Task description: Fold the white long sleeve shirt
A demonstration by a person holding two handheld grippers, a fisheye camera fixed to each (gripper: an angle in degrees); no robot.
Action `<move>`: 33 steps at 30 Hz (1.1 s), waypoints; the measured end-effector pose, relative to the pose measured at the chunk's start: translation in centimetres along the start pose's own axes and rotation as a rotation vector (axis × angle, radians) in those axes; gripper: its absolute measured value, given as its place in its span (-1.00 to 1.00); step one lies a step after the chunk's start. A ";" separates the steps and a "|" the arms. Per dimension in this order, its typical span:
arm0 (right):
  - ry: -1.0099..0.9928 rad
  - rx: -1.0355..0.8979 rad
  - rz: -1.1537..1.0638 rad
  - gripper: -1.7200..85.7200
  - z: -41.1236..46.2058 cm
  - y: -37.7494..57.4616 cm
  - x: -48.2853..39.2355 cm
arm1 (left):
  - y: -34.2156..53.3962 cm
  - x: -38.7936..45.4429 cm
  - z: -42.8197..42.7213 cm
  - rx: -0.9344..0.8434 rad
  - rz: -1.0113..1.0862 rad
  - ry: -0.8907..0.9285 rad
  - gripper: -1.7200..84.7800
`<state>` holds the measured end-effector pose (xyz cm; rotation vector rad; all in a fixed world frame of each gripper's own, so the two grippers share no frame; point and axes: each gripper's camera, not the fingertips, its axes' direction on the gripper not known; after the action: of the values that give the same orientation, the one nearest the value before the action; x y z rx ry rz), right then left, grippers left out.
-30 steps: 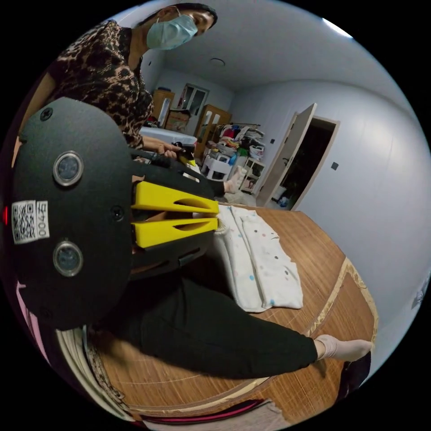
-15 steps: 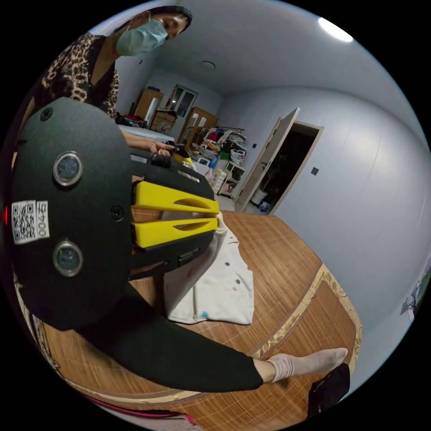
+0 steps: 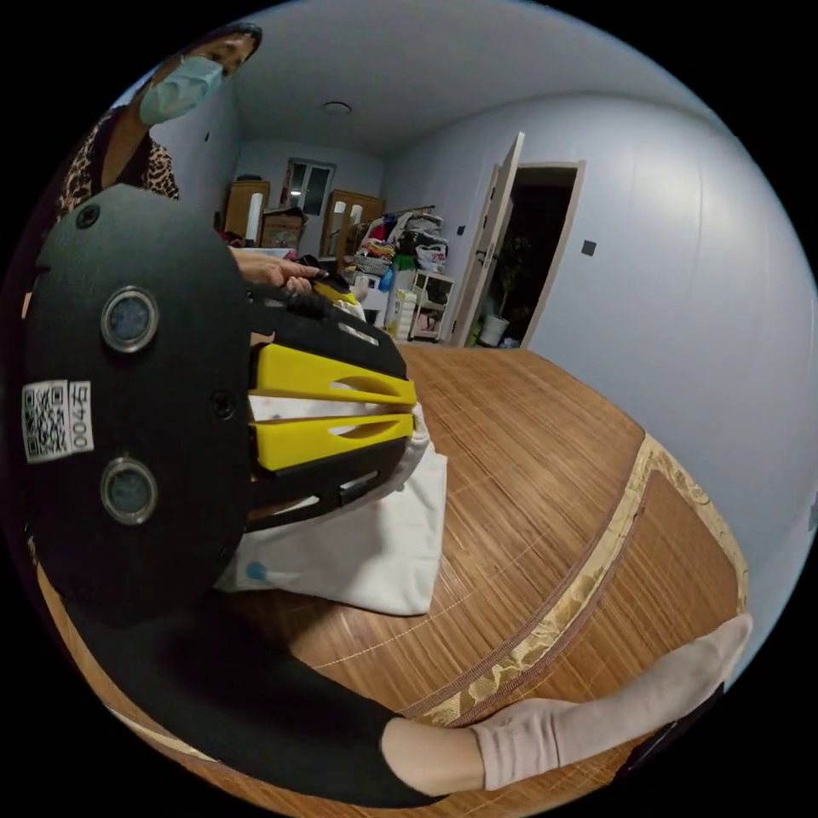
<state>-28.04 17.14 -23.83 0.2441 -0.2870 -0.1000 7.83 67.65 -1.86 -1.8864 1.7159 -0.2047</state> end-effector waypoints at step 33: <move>0.622 -0.032 -0.291 -0.70 8.9 5.8 1.3 | 11.9 1.6 5.7 -0.117 0.391 -0.616 -0.81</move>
<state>-29.05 20.54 -13.77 0.2717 0.3706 -0.3078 0.56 67.72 -12.94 -1.4315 1.6219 0.5800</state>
